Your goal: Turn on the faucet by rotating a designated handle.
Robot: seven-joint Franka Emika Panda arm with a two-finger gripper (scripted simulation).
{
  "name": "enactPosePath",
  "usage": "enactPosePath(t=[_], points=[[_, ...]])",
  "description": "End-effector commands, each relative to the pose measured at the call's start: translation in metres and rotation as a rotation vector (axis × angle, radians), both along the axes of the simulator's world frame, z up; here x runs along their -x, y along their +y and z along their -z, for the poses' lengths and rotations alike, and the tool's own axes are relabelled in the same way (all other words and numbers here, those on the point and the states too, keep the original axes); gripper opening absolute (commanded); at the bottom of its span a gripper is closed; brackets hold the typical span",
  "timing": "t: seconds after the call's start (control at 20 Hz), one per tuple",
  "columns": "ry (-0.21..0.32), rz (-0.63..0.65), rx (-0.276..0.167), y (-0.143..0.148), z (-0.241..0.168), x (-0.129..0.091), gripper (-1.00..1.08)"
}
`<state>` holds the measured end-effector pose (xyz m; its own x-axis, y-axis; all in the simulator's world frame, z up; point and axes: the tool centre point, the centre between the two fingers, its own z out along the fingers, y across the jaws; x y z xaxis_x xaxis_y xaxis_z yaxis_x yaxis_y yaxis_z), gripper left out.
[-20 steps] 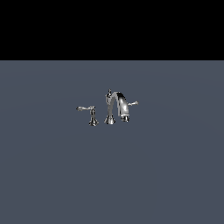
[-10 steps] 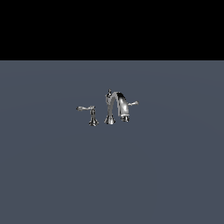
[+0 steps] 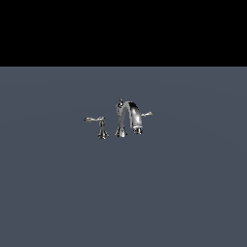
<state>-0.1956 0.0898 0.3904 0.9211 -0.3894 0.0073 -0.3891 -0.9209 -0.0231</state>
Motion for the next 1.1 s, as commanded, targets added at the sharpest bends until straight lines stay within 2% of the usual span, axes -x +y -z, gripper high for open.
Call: enactPosePath(t=[0.0,0.5,1.05], points=[[0.001,0.052,-0.001,0.01,0.016,-0.012,-1.0],[0.006,0.242,-0.005,0.042,0.076,-0.063,-1.0],[0.011,0.425,-0.008,0.062,0.133,-0.118,-1.0]])
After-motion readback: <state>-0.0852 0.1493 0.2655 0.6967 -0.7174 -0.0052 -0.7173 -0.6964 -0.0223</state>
